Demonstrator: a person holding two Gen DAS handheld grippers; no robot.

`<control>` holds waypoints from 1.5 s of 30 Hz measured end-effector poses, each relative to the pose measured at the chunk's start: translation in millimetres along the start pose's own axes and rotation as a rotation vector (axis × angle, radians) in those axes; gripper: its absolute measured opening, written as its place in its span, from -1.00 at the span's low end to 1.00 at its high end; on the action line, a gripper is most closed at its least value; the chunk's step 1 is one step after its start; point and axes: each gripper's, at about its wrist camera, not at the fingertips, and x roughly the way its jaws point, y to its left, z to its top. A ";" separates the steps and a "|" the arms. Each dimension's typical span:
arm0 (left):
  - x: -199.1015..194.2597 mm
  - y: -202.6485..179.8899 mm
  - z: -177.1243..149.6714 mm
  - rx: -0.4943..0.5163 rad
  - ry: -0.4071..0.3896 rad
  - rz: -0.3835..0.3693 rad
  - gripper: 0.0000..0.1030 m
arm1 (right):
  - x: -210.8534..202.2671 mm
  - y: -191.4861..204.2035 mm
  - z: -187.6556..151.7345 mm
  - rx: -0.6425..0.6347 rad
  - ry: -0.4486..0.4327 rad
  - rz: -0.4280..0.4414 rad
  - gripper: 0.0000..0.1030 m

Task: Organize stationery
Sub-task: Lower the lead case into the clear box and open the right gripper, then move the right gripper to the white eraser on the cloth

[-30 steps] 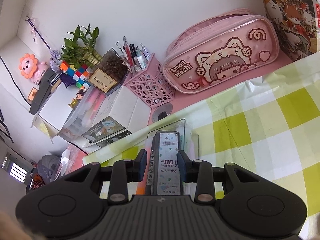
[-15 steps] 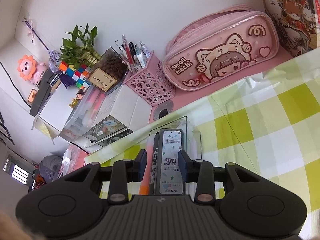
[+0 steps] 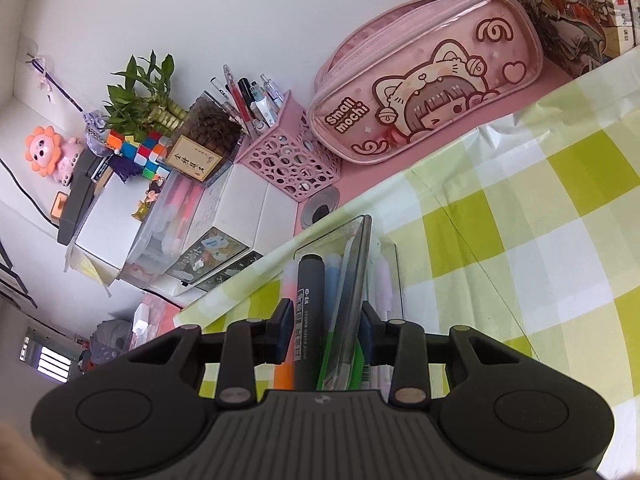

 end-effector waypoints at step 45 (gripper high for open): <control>0.0 0.2 0.0 0.000 0.000 0.000 0.56 | -88.7 -38.4 -22.7 -0.342 -0.035 -0.117 -0.01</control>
